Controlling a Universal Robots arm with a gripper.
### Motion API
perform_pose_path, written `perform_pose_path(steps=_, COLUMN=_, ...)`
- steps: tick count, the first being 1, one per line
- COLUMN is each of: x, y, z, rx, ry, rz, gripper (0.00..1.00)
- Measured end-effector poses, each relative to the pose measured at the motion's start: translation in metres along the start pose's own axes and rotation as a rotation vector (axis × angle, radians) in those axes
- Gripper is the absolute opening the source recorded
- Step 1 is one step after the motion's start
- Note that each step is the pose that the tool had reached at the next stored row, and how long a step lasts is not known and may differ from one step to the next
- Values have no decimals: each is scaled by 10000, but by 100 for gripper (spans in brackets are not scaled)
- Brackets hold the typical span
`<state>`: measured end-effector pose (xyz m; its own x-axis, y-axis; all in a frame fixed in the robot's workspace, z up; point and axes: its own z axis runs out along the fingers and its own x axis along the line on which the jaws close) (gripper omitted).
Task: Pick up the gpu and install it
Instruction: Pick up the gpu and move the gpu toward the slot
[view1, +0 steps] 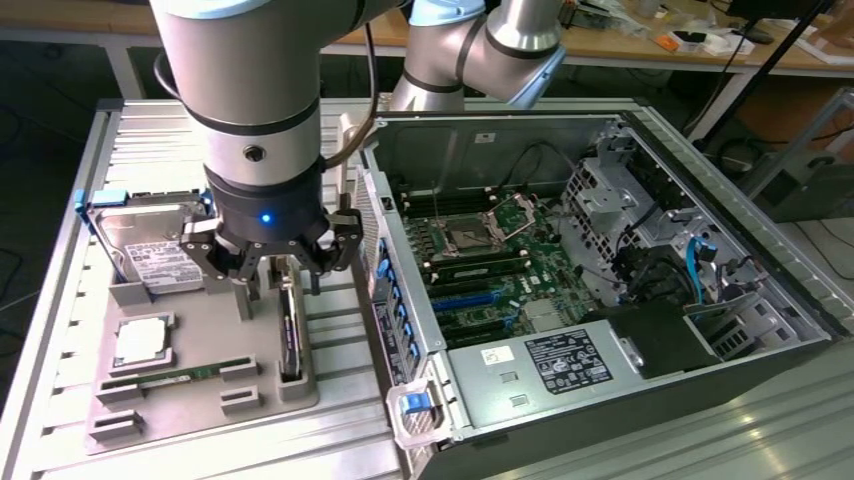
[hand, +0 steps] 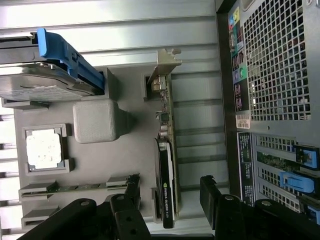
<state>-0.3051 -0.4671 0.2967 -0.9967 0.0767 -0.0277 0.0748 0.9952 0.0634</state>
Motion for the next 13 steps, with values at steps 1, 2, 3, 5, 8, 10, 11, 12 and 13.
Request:
perform_pose_path(steps=1, x=1, y=0, z=6, rx=0, ry=0, rz=0, gripper=60)
perform_pose_path(steps=2, x=2, y=-1, z=13, rx=0, ry=-2, rz=0, gripper=60)
perform_pose_path(steps=3, x=3, y=-2, z=20, rx=1, ry=-2, rz=-1, gripper=60)
perform_pose_path(steps=5, x=3, y=-3, z=36, rx=0, ry=-3, rz=-3, gripper=60)
perform_pose_path(steps=8, x=4, y=-4, z=62, rx=0, ry=-3, rz=-19, gripper=60)
perform_pose_path(steps=10, x=5, y=-5, z=82, rx=-1, ry=-1, rz=-40, gripper=60)
perform_pose_path(steps=11, x=5, y=-6, z=91, rx=-2, ry=-1, rz=-56, gripper=60)
perform_pose_path(steps=12, x=5, y=-6, z=98, rx=-2, ry=1, rz=-79, gripper=60)
perform_pose_path(steps=13, x=6, y=-7, z=107, rx=-3, ry=3, rz=-109, gripper=60)
